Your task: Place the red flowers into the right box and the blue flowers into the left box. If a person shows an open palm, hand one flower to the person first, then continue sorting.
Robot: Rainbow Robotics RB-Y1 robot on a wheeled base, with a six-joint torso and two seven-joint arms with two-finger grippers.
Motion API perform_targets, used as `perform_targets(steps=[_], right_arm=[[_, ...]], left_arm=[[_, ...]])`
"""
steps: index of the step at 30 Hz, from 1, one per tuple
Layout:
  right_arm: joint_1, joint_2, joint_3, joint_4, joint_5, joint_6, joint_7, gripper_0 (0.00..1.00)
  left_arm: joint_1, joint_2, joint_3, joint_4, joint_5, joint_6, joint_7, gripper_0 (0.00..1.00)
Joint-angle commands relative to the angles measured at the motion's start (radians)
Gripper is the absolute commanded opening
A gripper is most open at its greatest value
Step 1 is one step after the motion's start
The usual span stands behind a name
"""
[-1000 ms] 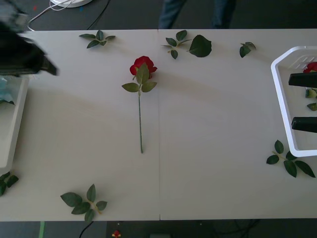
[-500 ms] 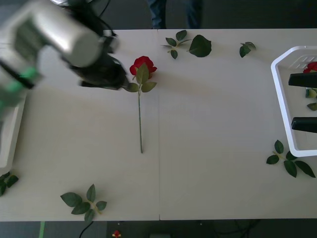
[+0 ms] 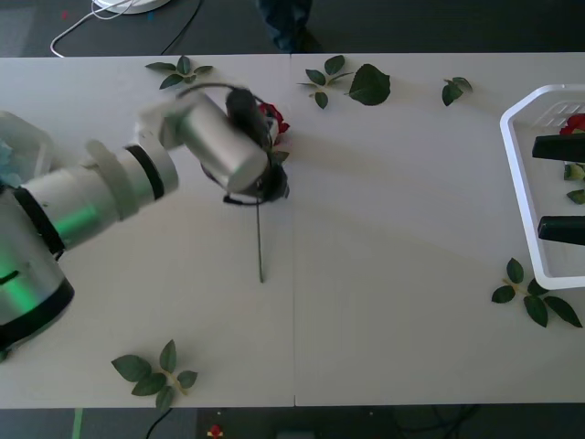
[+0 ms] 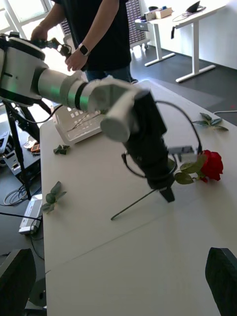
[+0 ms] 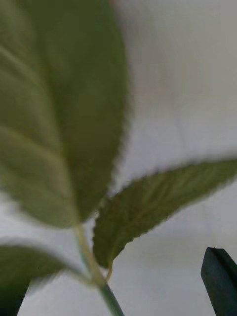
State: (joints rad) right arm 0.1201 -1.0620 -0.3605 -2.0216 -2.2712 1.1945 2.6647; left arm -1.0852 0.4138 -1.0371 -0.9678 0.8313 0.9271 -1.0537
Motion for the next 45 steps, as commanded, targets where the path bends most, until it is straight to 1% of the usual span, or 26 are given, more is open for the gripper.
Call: perform_targets(steps=[1, 5, 6, 7, 8, 19, 37, 45], right_arm=[[0.013, -0.044, -0.011, -0.023, -0.013, 0.001, 0.004, 1.0], [0.013, -0.044, -0.011, -0.023, -0.013, 0.001, 0.004, 1.0], [0.013, -0.044, -0.011, -0.023, -0.013, 0.001, 0.004, 1.0], [0.013, -0.044, -0.011, -0.023, -0.013, 0.001, 0.004, 1.0], [0.013, -0.044, -0.011, -0.023, -0.013, 0.001, 0.004, 1.0], [0.013, -0.044, -0.011, -0.023, -0.013, 0.001, 0.004, 1.0], [0.013, -0.044, -0.011, -0.023, -0.013, 0.001, 0.004, 1.0], [0.013, -0.044, -0.011, -0.023, -0.013, 0.001, 0.004, 1.0]], left_arm=[[-0.056, -0.027, -0.032, 0.012, 0.014, -0.027, 0.017, 1.0], [-0.056, -0.03, -0.038, 0.001, 0.016, -0.028, 0.024, 1.0], [-0.056, -0.03, -0.038, -0.003, 0.016, -0.031, 0.024, 0.77], [-0.056, -0.032, -0.038, -0.005, 0.016, -0.033, 0.024, 0.06], [-0.056, -0.035, -0.037, -0.005, 0.016, -0.033, 0.024, 0.0], [-0.055, -0.039, -0.038, -0.005, -0.001, -0.033, 0.031, 0.0], [-0.055, -0.036, -0.037, 0.011, -0.11, -0.033, 0.063, 0.0], [-0.055, -0.035, 0.02, 0.009, -0.166, -0.039, 0.069, 0.0]])
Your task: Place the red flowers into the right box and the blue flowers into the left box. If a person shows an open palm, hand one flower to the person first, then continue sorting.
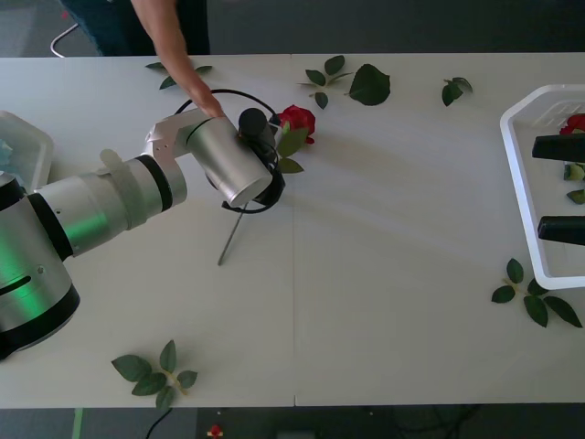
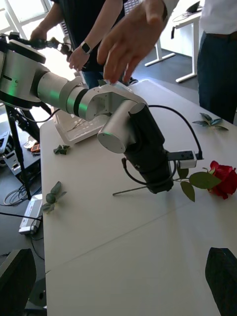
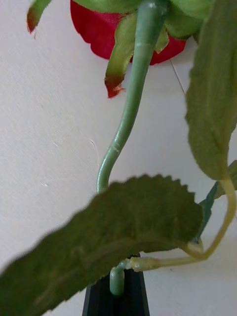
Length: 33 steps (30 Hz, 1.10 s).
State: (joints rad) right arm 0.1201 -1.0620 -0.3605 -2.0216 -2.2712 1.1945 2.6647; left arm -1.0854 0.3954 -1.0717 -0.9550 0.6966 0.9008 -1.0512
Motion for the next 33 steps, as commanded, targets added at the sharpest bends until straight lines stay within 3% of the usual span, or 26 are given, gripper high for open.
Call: perform_targets(steps=[1, 10, 33], right_arm=[[0.013, -0.044, -0.011, -0.023, -0.013, 0.001, 0.004, 1.0], [0.013, -0.044, -0.011, -0.023, -0.013, 0.001, 0.004, 1.0], [0.013, -0.044, -0.011, -0.023, -0.013, 0.001, 0.004, 1.0]], left_arm=[[-0.053, -0.016, 0.068, -0.002, -0.036, -0.011, 0.065, 0.0], [-0.054, -0.016, 0.145, -0.057, -0.059, 0.113, 0.059, 0.0], [-0.051, -0.018, 0.144, -0.059, -0.055, 0.113, 0.059, 0.0]])
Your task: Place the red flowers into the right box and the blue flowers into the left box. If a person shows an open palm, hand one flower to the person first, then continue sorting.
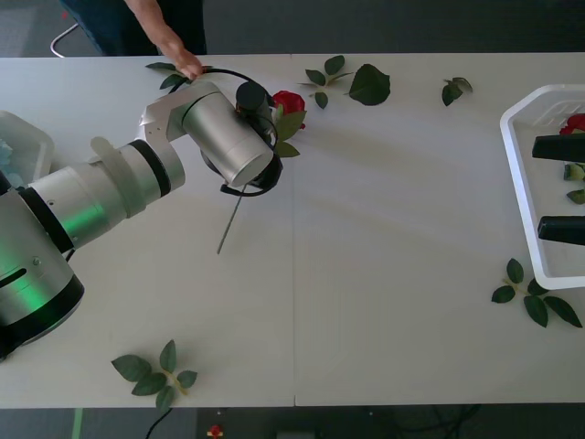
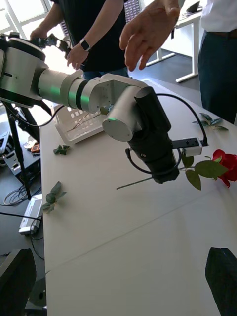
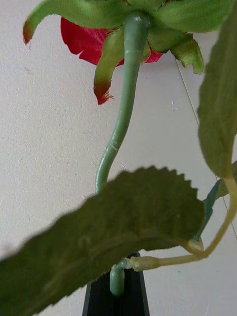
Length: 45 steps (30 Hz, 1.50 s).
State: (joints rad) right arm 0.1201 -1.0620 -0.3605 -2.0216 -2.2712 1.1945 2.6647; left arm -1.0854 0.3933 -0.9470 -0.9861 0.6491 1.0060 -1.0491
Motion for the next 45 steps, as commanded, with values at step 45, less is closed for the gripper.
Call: perform_targets(steps=[45], right_arm=[[0.013, -0.044, -0.011, -0.023, -0.013, 0.001, 0.004, 1.0]], left_arm=[[0.595, 0.256, 0.576, -1.151, 0.103, 0.326, -0.229, 0.0]])
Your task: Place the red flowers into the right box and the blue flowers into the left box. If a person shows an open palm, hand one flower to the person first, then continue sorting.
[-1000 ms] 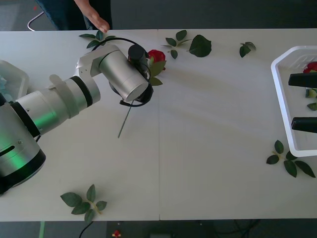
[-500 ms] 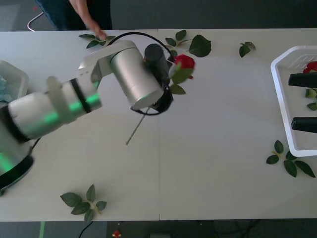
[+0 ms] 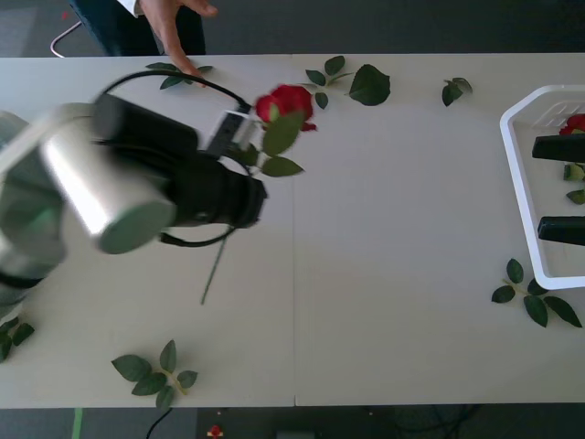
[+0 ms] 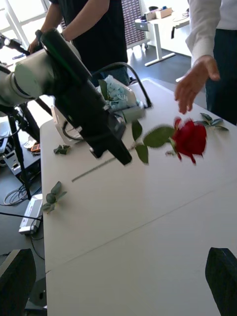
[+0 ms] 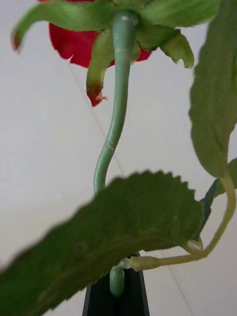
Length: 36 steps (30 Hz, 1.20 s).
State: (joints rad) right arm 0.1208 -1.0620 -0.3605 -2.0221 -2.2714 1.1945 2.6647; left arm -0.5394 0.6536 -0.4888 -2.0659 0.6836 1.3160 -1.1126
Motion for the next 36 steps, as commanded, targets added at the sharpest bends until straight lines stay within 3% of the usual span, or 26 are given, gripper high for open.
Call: perform_targets(steps=[1, 11, 17, 27, 36], right_arm=[[0.013, -0.044, -0.011, -0.023, -0.013, 0.0, 0.004, 1.0], [0.013, -0.044, -0.011, -0.023, -0.013, 0.0, 0.004, 1.0], [0.013, -0.044, -0.011, -0.023, -0.013, 0.0, 0.004, 1.0], [0.013, -0.044, -0.011, -0.023, -0.013, 0.0, 0.004, 1.0], [0.053, -0.059, 0.017, -0.003, -0.042, -0.024, 0.003, 1.0]], left_arm=[[0.05, -0.011, 0.133, -0.074, 0.08, 0.016, -0.179, 0.0], [0.05, -0.223, 0.363, -0.076, 0.243, 0.008, -0.483, 0.0], [0.044, -0.269, 0.398, -0.072, 0.393, -0.116, -0.638, 0.0], [-0.036, -0.258, 0.277, -0.042, 0.594, -0.379, -0.742, 0.0], [-0.168, -0.23, -0.008, 0.109, 0.676, -0.811, -0.757, 0.0]])
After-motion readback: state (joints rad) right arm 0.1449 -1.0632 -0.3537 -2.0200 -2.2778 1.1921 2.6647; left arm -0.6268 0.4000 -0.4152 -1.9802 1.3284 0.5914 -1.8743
